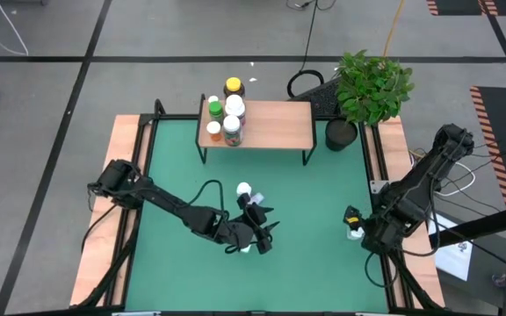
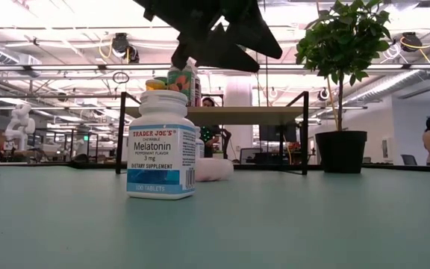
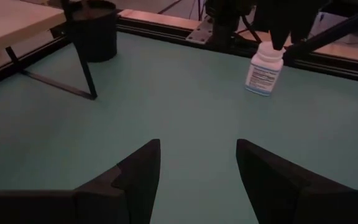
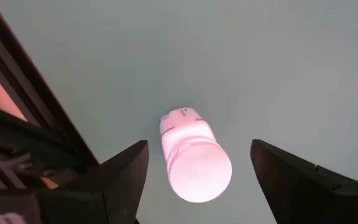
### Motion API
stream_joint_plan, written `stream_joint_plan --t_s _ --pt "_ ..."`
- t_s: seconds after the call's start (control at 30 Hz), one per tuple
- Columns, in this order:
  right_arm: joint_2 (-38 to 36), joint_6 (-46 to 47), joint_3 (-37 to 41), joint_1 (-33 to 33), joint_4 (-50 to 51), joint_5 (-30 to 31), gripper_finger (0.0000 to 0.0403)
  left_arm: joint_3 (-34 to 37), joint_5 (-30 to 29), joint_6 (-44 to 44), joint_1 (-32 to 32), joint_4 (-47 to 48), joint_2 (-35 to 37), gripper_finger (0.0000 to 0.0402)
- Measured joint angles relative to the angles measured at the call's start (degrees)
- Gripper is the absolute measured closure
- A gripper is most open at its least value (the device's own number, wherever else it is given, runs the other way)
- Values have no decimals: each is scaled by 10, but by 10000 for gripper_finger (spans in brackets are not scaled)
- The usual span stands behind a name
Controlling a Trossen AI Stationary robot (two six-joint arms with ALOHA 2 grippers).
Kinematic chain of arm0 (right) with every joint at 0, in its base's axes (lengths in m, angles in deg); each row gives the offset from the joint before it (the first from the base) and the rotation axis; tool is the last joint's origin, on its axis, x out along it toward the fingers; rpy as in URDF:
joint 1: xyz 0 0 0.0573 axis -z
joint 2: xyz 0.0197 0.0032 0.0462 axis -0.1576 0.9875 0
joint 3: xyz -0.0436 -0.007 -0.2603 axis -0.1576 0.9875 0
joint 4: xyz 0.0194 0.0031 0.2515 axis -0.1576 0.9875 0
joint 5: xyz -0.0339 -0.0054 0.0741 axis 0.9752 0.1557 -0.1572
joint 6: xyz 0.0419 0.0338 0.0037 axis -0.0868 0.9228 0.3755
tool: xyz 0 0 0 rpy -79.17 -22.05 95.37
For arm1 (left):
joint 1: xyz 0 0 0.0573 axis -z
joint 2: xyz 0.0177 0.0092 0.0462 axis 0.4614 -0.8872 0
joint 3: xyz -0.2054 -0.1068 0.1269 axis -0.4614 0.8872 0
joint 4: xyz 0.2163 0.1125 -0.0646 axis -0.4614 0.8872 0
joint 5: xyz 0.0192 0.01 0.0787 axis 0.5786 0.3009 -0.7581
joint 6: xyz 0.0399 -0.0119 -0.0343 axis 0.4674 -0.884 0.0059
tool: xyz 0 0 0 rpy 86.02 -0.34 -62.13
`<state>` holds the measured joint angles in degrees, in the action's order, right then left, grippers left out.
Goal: Pick and place medicine bottles onto shelf by color
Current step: Put the right white and blue bottle on the shelf
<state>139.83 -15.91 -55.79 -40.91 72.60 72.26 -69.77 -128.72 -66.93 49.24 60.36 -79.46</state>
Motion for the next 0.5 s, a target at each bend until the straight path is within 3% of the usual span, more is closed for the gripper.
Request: stream_joint_plan --t_s 0.5 --pt "0 -30 53 1 -42 10 128 0 0 -7 1 2 0 190"
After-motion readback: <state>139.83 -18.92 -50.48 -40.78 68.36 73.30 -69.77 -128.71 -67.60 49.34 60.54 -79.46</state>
